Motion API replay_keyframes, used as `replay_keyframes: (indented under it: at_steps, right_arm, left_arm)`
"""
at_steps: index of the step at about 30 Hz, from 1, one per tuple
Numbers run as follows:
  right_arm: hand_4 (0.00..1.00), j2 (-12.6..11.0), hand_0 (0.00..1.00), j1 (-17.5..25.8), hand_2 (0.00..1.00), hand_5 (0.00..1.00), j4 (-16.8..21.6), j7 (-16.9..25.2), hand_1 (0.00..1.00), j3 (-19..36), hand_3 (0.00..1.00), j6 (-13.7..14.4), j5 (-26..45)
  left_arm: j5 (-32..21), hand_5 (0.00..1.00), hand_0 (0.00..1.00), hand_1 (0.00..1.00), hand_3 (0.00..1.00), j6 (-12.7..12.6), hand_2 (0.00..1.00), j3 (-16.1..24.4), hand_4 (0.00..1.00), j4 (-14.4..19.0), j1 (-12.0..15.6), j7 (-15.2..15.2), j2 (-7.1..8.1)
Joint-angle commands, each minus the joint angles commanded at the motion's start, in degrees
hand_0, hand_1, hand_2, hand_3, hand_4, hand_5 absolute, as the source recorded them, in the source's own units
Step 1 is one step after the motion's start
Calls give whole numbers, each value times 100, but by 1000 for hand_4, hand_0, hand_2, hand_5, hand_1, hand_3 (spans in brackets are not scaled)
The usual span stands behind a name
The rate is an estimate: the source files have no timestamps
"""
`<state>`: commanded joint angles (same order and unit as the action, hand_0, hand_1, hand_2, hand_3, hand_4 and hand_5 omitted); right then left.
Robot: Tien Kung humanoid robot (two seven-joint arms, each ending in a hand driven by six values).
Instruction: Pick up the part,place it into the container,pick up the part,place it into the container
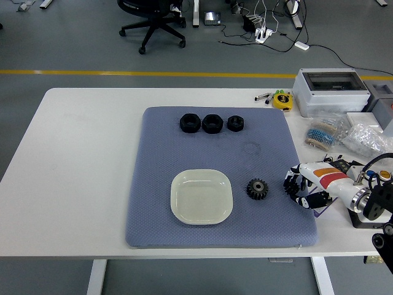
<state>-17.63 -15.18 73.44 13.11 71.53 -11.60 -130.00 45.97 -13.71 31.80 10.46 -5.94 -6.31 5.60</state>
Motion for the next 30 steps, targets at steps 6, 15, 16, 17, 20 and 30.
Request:
replay_keyframes:
  at_steps: [6,15,16,17,20,30]
  right_arm:
    - [674,-6,319,-20,439,2,229,-29,375,-1,475,87,0]
    - [676,13,318,-311,439,2,728,-49,373,-451,476,202,0]
    - [676,0,318,-397,439,2,786,-47,373,-605,476,209,0]
    - [681,-8,315,-470,437,2,825,-45,369,-736,477,214,0]
    - [681,24,315,-786,437,2,891,-11,369,-1245,477,235,0]
    - [700,432,330,-1756,441,2,738,24,377,-2491,482,252,80]
  left_arm:
    - [-64,586,698,671,566,-3,676,-38,650,1,-22,15,6]
    - [-83,586,697,669,566,-2,677,-45,649,1,-43,16,17]
    - [-84,586,697,669,566,-1,677,-47,649,1,-42,17,20]
    - [-84,586,698,667,566,-1,676,-47,650,1,-42,17,22]
    - [-65,586,698,667,566,-1,676,-30,650,0,-39,10,25]
    - [-87,585,697,665,566,-15,675,-31,650,4,-17,5,39]
